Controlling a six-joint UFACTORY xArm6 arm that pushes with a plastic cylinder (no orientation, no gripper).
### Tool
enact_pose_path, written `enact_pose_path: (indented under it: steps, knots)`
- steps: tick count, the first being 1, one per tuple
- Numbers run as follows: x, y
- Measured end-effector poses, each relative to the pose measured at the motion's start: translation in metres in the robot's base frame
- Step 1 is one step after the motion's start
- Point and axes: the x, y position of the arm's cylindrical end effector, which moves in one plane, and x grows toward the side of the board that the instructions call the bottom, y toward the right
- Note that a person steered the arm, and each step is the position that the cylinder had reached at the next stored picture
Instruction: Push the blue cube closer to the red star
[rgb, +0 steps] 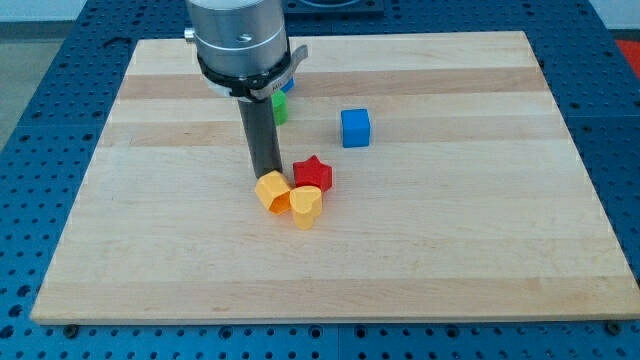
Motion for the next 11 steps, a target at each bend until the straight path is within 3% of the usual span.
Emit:
enact_pose_path:
  steps: [2,3,7,8,11]
  knots:
    - [-0.095,0.018]
    - [-0.100,0.079]
    - [-0.034,0.179]
    - [-0.069,0.182]
    - [-0.046,0.155]
